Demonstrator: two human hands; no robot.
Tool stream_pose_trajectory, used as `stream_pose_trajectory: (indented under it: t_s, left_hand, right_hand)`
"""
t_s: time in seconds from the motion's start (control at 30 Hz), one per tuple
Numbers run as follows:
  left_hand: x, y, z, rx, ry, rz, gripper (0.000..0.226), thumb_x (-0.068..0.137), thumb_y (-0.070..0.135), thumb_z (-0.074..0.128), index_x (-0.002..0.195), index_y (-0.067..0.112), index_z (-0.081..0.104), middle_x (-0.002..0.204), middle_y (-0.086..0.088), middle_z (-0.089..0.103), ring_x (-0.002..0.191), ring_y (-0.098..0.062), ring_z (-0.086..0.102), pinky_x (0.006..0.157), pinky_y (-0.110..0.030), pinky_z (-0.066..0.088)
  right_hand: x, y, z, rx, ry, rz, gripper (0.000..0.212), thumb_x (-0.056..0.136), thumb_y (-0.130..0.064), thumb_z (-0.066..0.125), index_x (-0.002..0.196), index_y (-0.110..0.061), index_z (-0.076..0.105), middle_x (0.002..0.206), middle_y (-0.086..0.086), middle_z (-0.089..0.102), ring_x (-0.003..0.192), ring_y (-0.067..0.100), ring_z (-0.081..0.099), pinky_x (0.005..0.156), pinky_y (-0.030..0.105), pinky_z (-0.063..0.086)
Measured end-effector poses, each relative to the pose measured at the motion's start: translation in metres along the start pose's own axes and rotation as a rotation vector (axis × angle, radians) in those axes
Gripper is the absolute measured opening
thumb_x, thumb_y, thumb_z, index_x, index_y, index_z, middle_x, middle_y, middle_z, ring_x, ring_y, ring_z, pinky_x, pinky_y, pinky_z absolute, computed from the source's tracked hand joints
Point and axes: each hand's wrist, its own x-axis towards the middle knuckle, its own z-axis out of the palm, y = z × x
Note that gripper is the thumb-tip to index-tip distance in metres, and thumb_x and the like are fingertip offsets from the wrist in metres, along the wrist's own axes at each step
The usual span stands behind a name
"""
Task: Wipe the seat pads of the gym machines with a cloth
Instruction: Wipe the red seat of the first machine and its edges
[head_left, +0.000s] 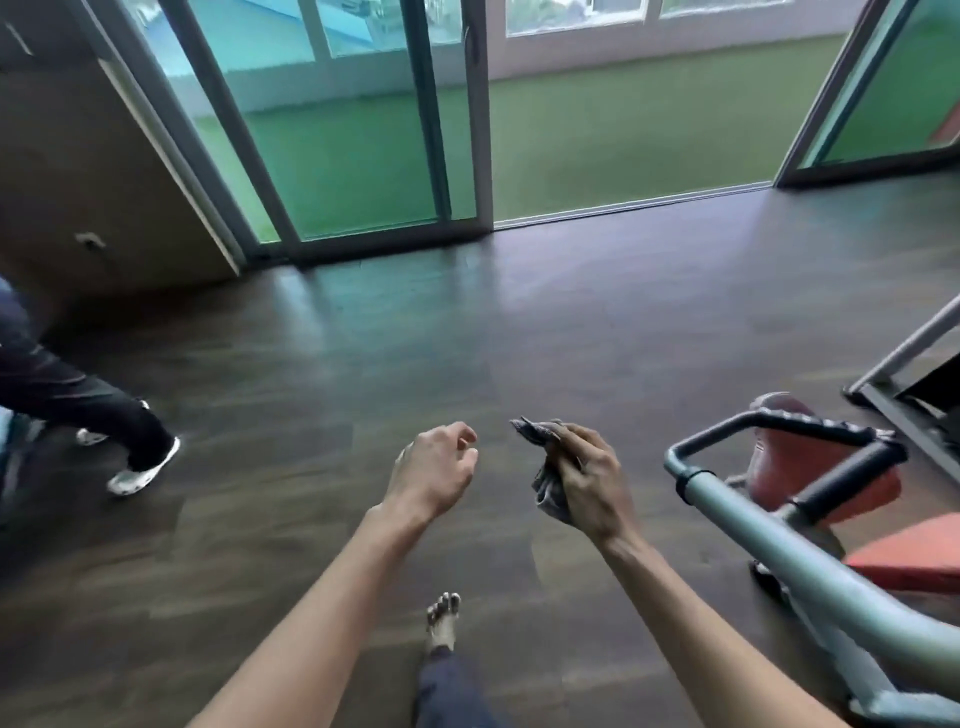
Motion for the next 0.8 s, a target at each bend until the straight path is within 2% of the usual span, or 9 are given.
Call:
stream_pose_trajectory:
  t_s: [0.07,0.17,0.2,0.27,0.33,0.4,0.6,0.8]
  left_hand:
    - [0.063,-0.003,-0.012,0.019,-0.012,0.046,0.026,0.093,0.028,0.055,0.117,0.027,0.066,0.118,0.006,0.07,0.111,-0.019,0.063,0.091,-0.031,0.047]
    - [0.152,0.002,-0.031,0.054,-0.07,0.128,0.027,0.093,0.029,0.055,0.118,0.027,0.066,0.118,0.007,0.07,0.112,-0.018,0.062,0.09,-0.029,0.046]
    - [0.18,0.006,-0.037,0.073,-0.096,0.155,0.027,0.094,0.029,0.055,0.119,0.027,0.065,0.119,0.007,0.069,0.113,-0.018,0.062,0.09,-0.029,0.045]
    - [0.238,0.02,-0.045,0.091,-0.139,0.213,0.027,0.094,0.028,0.055,0.119,0.027,0.065,0.119,0.007,0.069,0.113,-0.018,0.062,0.09,-0.03,0.046]
    - [0.292,0.043,-0.048,0.111,-0.181,0.279,0.027,0.093,0.028,0.055,0.118,0.027,0.066,0.119,0.007,0.069,0.114,-0.018,0.062,0.09,-0.03,0.046]
    - [0.344,0.073,-0.042,0.135,-0.219,0.349,0.027,0.093,0.028,0.055,0.119,0.027,0.065,0.12,0.007,0.069,0.115,-0.017,0.061,0.09,-0.03,0.045]
    - [0.484,0.187,0.01,0.185,-0.314,0.541,0.025,0.093,0.031,0.055,0.116,0.029,0.065,0.117,0.009,0.069,0.113,-0.016,0.061,0.087,-0.029,0.045]
    - [0.593,0.315,0.06,0.243,-0.443,0.713,0.023,0.093,0.029,0.056,0.114,0.031,0.064,0.116,0.009,0.069,0.113,-0.018,0.06,0.09,-0.03,0.046]
  right_hand:
    - [0.048,0.012,0.015,-0.047,0.076,0.015,0.036,0.097,-0.007,0.057,0.097,-0.039,0.074,0.113,-0.005,0.067,0.076,0.024,0.073,0.078,0.047,0.058]
    - [0.115,0.018,0.03,-0.077,0.176,0.033,0.027,0.098,-0.016,0.058,0.102,-0.037,0.074,0.111,-0.012,0.067,0.09,0.026,0.071,0.085,0.05,0.055]
    - [0.135,0.015,0.033,-0.083,0.215,0.04,0.027,0.098,-0.017,0.059,0.101,-0.038,0.074,0.111,-0.016,0.067,0.092,0.025,0.07,0.087,0.047,0.055]
    - [0.179,0.009,0.032,-0.103,0.289,0.04,0.032,0.097,-0.013,0.061,0.097,-0.043,0.073,0.108,-0.03,0.065,0.099,0.011,0.067,0.092,0.031,0.051]
    - [0.219,0.009,0.025,-0.165,0.382,0.04,0.027,0.095,-0.012,0.063,0.104,-0.034,0.075,0.103,-0.034,0.064,0.104,-0.001,0.061,0.094,0.013,0.042]
    - [0.259,0.019,0.011,-0.227,0.468,0.06,0.021,0.094,-0.013,0.064,0.109,-0.023,0.076,0.103,-0.031,0.062,0.105,0.001,0.059,0.095,0.009,0.038]
    - [0.375,0.074,-0.062,-0.319,0.671,0.14,0.023,0.094,-0.017,0.065,0.114,-0.022,0.074,0.113,-0.013,0.065,0.112,0.017,0.061,0.102,0.036,0.044]
    - [0.475,0.098,-0.153,-0.35,0.845,0.204,0.023,0.095,-0.015,0.063,0.114,-0.024,0.074,0.111,-0.012,0.064,0.111,0.015,0.061,0.102,0.037,0.043]
